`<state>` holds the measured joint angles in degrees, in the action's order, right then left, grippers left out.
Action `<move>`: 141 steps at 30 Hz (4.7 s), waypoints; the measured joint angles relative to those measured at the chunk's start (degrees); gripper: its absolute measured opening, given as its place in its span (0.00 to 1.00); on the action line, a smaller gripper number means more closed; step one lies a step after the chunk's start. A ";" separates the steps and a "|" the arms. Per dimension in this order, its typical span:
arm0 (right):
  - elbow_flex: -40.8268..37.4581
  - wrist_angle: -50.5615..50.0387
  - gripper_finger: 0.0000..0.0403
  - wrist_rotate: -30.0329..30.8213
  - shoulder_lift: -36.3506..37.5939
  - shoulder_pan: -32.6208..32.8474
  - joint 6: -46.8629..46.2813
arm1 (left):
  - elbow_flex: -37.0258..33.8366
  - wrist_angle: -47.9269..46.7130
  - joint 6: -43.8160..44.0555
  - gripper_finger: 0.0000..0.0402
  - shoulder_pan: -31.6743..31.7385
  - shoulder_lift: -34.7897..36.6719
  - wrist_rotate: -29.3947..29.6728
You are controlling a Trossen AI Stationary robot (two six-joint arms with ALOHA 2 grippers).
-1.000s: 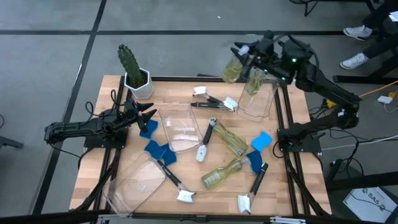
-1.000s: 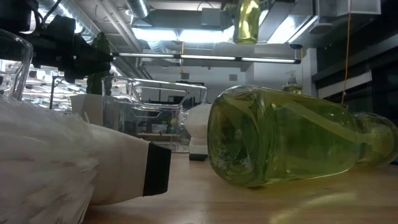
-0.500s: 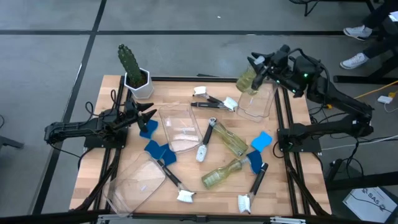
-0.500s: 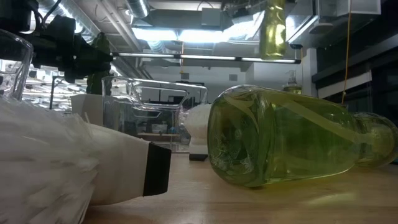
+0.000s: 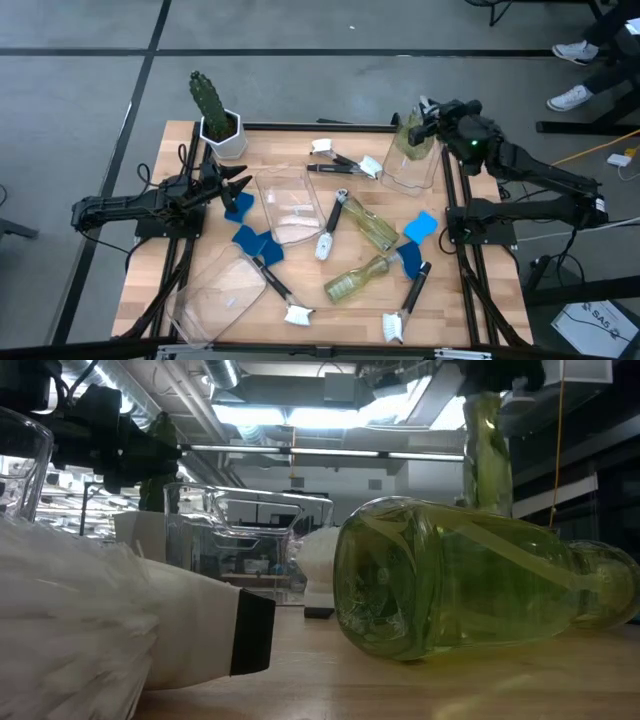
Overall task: Pick & Place Kitchen Sink Supplies
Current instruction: Put the green dish soap into the top right transparent bin
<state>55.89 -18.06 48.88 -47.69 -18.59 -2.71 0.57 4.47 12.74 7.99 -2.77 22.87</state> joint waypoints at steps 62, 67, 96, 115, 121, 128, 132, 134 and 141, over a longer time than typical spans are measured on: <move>-29.78 24.96 0.53 -6.98 3.99 -19.30 2.25 | -0.01 0.00 -0.01 0.48 -0.02 0.00 0.00; -29.78 24.93 0.69 -6.46 3.99 -19.30 1.84 | -0.01 0.00 0.01 0.47 -0.02 -0.02 -0.01; -23.82 23.53 0.81 -11.32 4.40 -19.23 2.96 | 0.01 0.00 0.01 0.48 -0.02 -0.02 -0.02; -5.08 13.64 0.81 -18.66 3.53 -3.23 16.71 | -0.01 0.00 0.00 0.47 -0.02 0.00 -0.01; 3.10 8.15 0.81 -20.46 -2.36 4.94 18.36 | -0.01 0.00 -0.01 0.48 -0.02 0.00 -0.02; 9.58 4.96 0.81 -20.54 -12.22 12.31 18.32 | 0.01 0.00 -0.01 0.47 -0.02 0.00 -0.02; 12.80 1.70 0.81 -20.58 -18.03 14.84 17.75 | 0.01 0.00 0.00 0.47 -0.02 0.00 -0.02; 13.93 0.53 0.81 -20.70 -20.61 15.58 16.48 | -0.01 0.00 -0.01 0.47 0.00 0.00 0.00; 14.91 -0.76 0.81 -27.42 -27.04 15.89 10.90 | 0.00 0.00 -0.01 0.48 -0.01 -0.02 0.00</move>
<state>70.81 -18.83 21.46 -74.73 -2.70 8.19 0.57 4.47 12.73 7.97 -2.78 22.87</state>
